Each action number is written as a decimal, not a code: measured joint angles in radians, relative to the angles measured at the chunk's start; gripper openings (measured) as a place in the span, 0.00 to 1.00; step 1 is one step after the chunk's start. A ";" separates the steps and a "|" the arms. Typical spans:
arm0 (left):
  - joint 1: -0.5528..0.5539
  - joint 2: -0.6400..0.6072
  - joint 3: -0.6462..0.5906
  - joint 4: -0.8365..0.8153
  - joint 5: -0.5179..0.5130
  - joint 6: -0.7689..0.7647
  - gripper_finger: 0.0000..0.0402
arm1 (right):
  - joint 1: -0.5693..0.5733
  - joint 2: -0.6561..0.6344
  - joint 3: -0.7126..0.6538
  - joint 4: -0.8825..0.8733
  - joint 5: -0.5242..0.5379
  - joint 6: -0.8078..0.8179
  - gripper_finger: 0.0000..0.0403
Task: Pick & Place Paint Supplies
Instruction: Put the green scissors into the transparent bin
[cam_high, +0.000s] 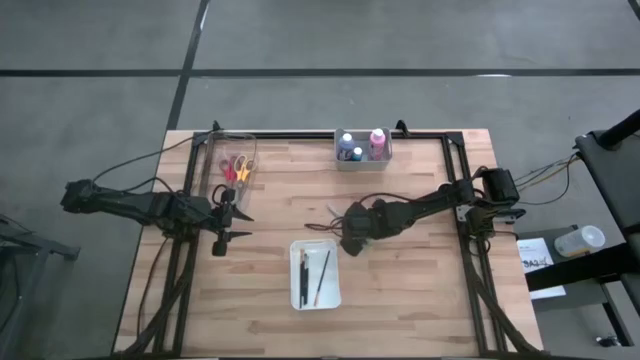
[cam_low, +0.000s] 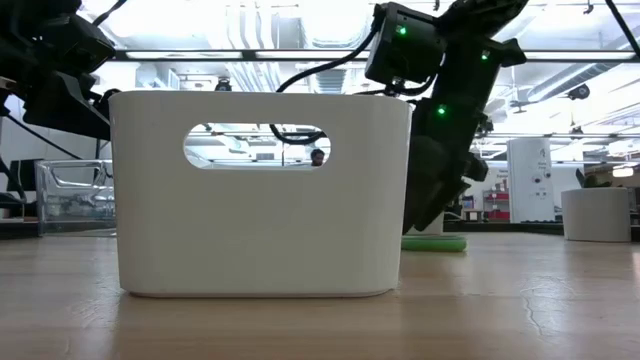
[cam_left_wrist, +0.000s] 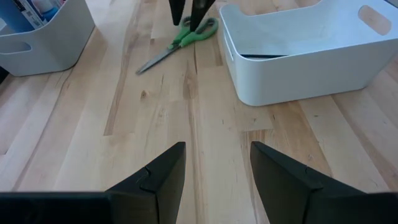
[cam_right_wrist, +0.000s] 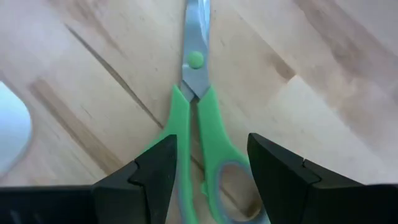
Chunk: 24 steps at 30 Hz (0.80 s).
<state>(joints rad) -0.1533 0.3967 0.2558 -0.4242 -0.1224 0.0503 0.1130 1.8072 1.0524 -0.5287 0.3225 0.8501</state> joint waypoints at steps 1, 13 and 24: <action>0.000 0.000 0.000 0.000 0.000 0.000 0.47 | 0.000 0.000 -0.004 0.008 0.000 0.033 0.48; 0.000 0.000 0.000 0.000 0.000 0.000 0.47 | -0.010 0.001 -0.051 0.096 -0.005 0.059 0.48; 0.000 0.000 0.000 0.000 0.000 0.000 0.47 | -0.087 0.017 -0.052 0.205 -0.046 -0.062 0.48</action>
<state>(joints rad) -0.1535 0.3967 0.2558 -0.4243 -0.1226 0.0502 0.0259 1.8246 1.0004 -0.3236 0.2763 0.7880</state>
